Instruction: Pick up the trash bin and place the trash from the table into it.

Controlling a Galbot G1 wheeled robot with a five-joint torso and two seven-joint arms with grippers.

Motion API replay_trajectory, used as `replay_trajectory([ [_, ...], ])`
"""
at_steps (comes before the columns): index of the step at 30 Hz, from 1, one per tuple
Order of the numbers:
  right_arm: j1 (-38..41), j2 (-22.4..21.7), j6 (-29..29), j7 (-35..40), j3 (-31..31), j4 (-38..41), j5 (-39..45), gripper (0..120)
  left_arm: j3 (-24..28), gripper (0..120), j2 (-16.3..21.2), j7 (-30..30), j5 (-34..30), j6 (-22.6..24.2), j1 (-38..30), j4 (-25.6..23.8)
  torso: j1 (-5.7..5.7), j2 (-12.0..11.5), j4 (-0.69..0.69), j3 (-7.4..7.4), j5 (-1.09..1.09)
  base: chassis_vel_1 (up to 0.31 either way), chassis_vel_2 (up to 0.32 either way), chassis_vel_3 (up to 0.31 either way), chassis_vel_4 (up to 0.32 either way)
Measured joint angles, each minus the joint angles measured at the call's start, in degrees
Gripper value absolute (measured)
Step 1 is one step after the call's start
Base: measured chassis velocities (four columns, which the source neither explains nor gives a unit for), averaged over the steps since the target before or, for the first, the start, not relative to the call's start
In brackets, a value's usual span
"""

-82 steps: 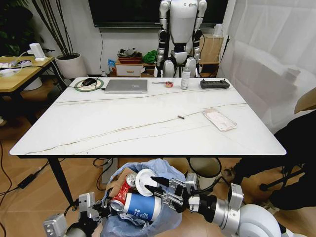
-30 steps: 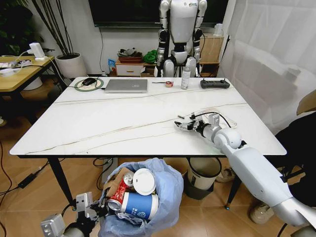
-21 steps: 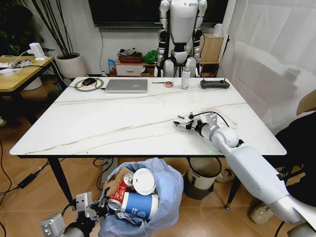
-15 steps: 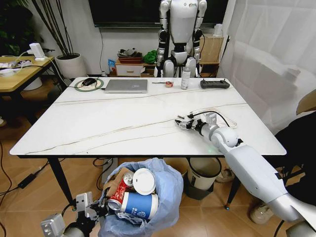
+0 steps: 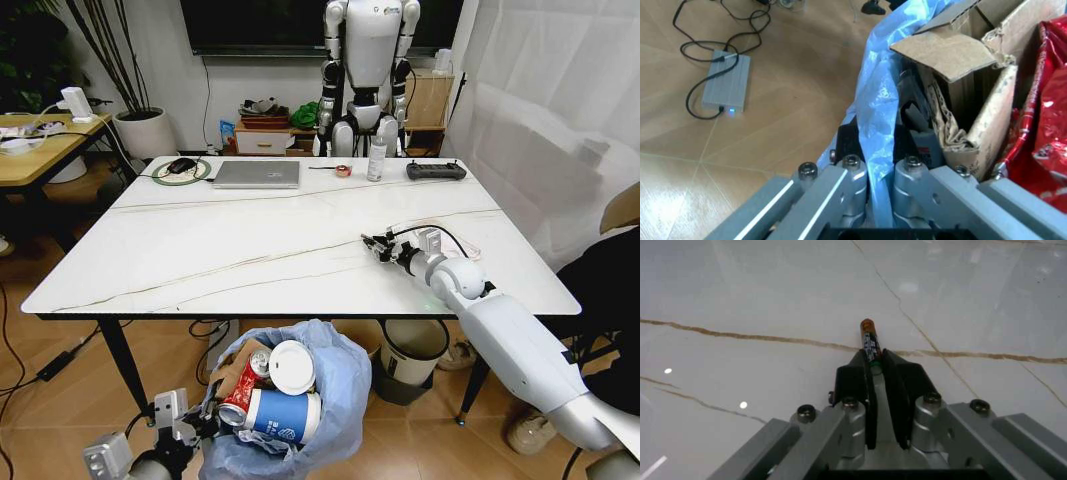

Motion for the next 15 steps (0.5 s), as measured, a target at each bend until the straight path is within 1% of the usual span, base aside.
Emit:
replay_trajectory([
  [1,-0.08,-0.12,0.0,0.03,-0.06,0.07,-0.01,3,0.0,0,-0.01,0.0,0.0,0.0,0.01,-0.01,0.0,0.0,0.0,0.0,0.0,0.0,0.0,0.0,0.0],
  [3,-0.22,-0.26,0.0,0.02,-0.09,0.23,-0.01,0,0.0,0,-0.02,0.0,0.0,0.0,0.02,-0.01,0.0,0.0,0.01,0.0,0.0,0.0,0.0,0.0,0.0],
  [8,-0.54,-0.64,0.01,-0.07,-0.02,0.79,0.41,0,0.0,0,-0.01,0.0,0.0,0.0,-0.07,-0.01,0.0,0.0,0.01,0.0,0.0,0.0,0.0,0.0,0.0],
  [10,-1.3,-1.98,0.37,-0.45,0.42,3.47,4.65,0,-0.01,0,0.02,0.0,-0.04,0.0,-0.07,-0.01,0.02,-0.02,-0.01,0.04,0.03,0.0,0.0,0.0,0.0],
  [11,-1.3,-1.98,0.37,-0.45,0.42,3.47,4.65,0,-0.01,0,0.02,0.0,-0.04,0.0,-0.07,-0.01,0.02,-0.02,-0.01,0.04,0.03,0.0,0.0,0.0,0.0],
  [12,-2.01,-3.88,0.45,-0.71,0.99,8.83,10.09,0,-0.02,0,0.07,-0.01,-0.08,0.0,-0.05,-0.01,0.05,-0.04,0.0,0.05,0.05,0.0,0.0,0.0,0.0],
  [13,-2.35,-4.66,0.59,-0.75,1.27,11.14,11.89,0,-0.02,0,0.06,-0.01,-0.09,0.0,-0.05,-0.01,0.05,-0.04,0.02,0.04,0.04,0.0,0.0,0.0,0.0],
  [14,-2.35,-4.66,0.59,-0.75,1.27,11.14,11.89,0,-0.02,0,0.06,-0.01,-0.09,0.0,-0.05,-0.01,0.05,-0.04,0.02,0.04,0.04,0.0,0.0,0.0,0.0],
  [15,-3.42,-6.41,0.82,-0.83,1.57,16.35,15.27,0,-0.05,0,0.1,-0.01,-0.1,0.0,0.01,-0.01,0.03,-0.03,0.01,0.02,-0.02,0.0,0.0,0.0,0.0],
])
